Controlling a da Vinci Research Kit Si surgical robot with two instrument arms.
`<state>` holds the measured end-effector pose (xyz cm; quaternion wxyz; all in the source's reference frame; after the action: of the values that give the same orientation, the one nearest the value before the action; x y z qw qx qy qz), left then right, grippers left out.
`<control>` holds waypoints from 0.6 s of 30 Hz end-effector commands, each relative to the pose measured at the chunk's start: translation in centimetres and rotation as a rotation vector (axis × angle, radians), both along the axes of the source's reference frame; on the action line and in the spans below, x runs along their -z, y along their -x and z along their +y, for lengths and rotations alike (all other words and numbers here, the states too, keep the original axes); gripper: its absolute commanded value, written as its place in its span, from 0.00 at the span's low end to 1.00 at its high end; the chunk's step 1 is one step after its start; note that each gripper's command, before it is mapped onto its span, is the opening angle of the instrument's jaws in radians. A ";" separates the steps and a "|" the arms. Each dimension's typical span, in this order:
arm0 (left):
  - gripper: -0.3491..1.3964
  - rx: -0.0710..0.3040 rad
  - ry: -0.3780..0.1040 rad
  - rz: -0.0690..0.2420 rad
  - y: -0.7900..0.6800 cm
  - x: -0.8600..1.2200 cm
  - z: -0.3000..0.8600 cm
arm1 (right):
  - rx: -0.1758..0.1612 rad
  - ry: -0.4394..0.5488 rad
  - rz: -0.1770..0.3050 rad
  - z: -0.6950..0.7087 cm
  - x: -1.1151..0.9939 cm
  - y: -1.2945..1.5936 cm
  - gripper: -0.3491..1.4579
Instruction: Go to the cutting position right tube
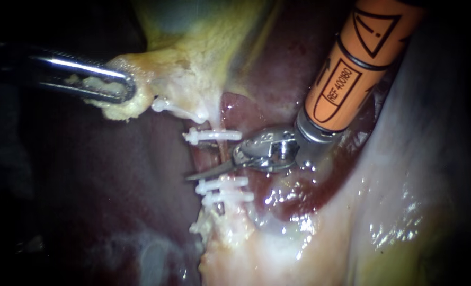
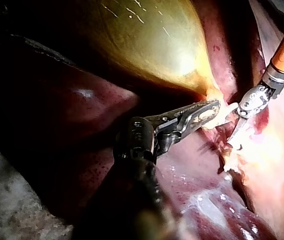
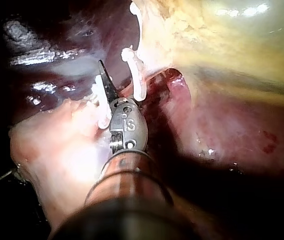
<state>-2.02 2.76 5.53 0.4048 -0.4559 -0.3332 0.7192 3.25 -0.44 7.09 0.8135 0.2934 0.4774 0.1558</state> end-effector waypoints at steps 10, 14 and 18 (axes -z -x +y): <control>0.00 0.000 0.000 -0.001 -0.01 -0.02 0.01 | 0.044 -0.015 0.053 -0.15 0.24 -0.17 0.97; 0.00 -0.001 0.000 -0.001 -0.01 -0.02 0.01 | 0.043 -0.015 0.060 -0.20 0.29 -0.21 0.97; 0.00 -0.001 0.000 -0.001 -0.01 -0.02 0.01 | 0.045 -0.015 0.061 -0.20 0.30 -0.21 0.97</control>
<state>-2.01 2.77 5.55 0.4047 -0.4560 -0.3336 0.7191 3.46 -0.64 6.79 0.7993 0.3153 0.4944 0.1318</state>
